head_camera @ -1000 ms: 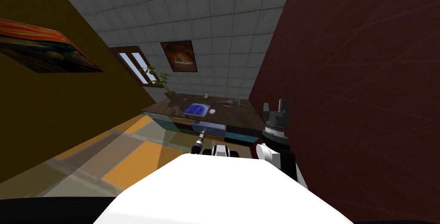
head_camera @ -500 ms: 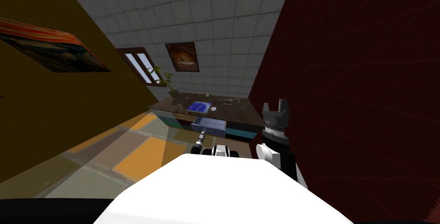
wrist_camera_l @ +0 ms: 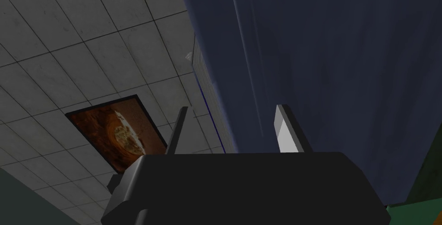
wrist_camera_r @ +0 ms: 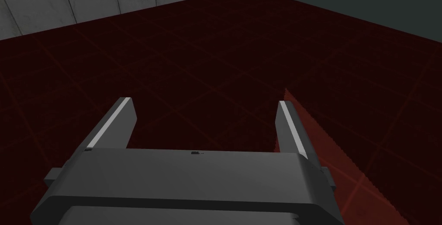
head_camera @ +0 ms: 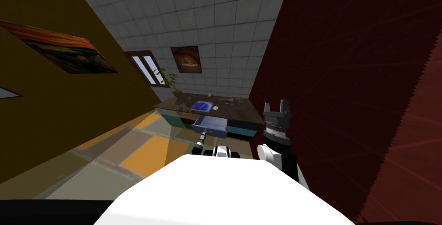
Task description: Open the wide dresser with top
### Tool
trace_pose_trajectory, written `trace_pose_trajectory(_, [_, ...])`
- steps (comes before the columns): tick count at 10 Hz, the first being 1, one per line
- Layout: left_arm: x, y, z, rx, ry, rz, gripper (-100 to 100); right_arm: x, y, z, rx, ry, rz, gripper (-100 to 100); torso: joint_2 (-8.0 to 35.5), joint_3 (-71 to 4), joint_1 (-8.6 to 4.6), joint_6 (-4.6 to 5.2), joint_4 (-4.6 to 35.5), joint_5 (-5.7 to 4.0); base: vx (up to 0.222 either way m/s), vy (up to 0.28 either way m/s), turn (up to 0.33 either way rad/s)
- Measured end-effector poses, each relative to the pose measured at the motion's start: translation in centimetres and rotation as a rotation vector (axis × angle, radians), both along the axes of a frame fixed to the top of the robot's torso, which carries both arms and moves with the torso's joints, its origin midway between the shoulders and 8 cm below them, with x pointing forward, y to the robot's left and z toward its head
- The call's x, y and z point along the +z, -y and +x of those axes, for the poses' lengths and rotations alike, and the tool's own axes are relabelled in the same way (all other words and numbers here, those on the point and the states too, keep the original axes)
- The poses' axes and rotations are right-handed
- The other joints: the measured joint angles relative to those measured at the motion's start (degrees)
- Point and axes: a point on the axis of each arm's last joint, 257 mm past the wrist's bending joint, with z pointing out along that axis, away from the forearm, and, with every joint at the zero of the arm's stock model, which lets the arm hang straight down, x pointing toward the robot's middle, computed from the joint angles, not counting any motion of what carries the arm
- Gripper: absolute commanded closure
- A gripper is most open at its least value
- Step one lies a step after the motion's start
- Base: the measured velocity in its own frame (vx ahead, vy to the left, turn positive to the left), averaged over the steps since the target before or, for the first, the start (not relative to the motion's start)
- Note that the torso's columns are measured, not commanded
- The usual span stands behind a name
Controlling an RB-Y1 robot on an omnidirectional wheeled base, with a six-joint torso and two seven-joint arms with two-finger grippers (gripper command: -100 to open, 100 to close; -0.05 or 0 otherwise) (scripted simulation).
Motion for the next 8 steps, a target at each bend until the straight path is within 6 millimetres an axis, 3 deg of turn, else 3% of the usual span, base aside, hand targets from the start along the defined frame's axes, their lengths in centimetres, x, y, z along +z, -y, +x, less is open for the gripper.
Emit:
trace_pose_trajectory(3, [-0.3,-0.1,-1.0,-0.006,-0.008,0.001,100,0.0,0.0,0.0,0.000,0.000,0.000,0,0.63,0.37,0.00,0.00,0.25,-0.04,-0.191,0.022,0.023])
trace_pose_trajectory(4, [-0.1,0.1,-1.1,-0.010,0.000,-0.001,-100,0.0,0.0,0.0,0.000,0.000,0.000,0,0.44,0.25,-0.05,0.00,0.20,-0.06,-0.113,0.012,0.008])
trace_pose_trajectory(8, [1.1,-0.3,2.1,-0.010,-0.010,-0.003,-100,0.0,0.0,0.0,0.000,0.000,0.000,0,-0.29,-0.13,0.21,0.03,-0.31,0.19,-0.087,-0.007,0.001])
